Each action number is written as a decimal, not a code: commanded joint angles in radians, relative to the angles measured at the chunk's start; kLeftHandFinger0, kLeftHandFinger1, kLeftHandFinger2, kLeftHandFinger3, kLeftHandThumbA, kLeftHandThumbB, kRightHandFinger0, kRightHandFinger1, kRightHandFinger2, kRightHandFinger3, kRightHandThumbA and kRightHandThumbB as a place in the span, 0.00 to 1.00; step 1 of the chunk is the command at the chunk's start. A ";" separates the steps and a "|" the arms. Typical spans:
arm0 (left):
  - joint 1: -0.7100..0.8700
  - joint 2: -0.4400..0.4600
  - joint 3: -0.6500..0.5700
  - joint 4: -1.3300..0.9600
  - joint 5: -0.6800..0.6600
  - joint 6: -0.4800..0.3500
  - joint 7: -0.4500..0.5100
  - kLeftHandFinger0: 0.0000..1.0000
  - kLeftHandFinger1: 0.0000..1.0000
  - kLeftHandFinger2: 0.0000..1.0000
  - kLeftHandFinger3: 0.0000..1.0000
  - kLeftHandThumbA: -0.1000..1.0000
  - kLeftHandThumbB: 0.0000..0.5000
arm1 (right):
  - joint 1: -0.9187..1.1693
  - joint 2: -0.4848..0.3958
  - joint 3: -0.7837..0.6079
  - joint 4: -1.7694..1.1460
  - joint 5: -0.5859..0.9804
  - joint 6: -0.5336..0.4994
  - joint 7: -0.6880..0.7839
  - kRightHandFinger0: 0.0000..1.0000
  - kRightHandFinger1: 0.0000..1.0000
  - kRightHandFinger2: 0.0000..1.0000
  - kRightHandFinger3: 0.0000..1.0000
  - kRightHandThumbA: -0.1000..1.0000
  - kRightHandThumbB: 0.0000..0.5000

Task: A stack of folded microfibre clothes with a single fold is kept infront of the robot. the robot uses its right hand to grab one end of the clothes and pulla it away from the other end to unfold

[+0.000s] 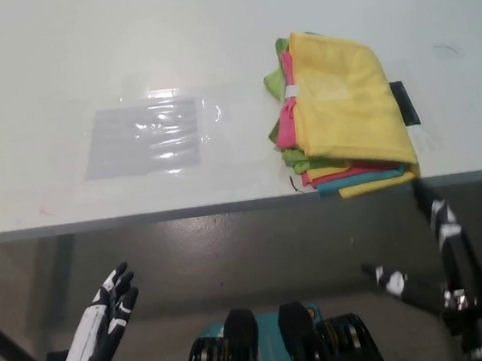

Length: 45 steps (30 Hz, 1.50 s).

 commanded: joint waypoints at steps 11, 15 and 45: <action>-0.021 0.000 0.012 -0.008 -0.013 -0.052 -0.005 1.00 1.00 1.00 1.00 0.93 0.75 | -0.389 0.034 0.062 -0.055 -0.408 0.379 -0.006 1.00 1.00 1.00 1.00 0.91 0.29; -0.022 0.001 0.012 -0.015 -0.015 -0.047 -0.009 1.00 1.00 1.00 1.00 0.92 0.74 | -0.501 0.037 0.079 0.074 -0.413 0.424 -0.012 1.00 1.00 1.00 1.00 1.00 0.38; -0.037 0.008 0.007 -0.029 -0.004 -0.059 -0.021 1.00 1.00 1.00 1.00 0.93 0.71 | -0.856 0.012 0.012 0.937 -0.193 0.360 -0.096 1.00 1.00 1.00 1.00 1.00 0.52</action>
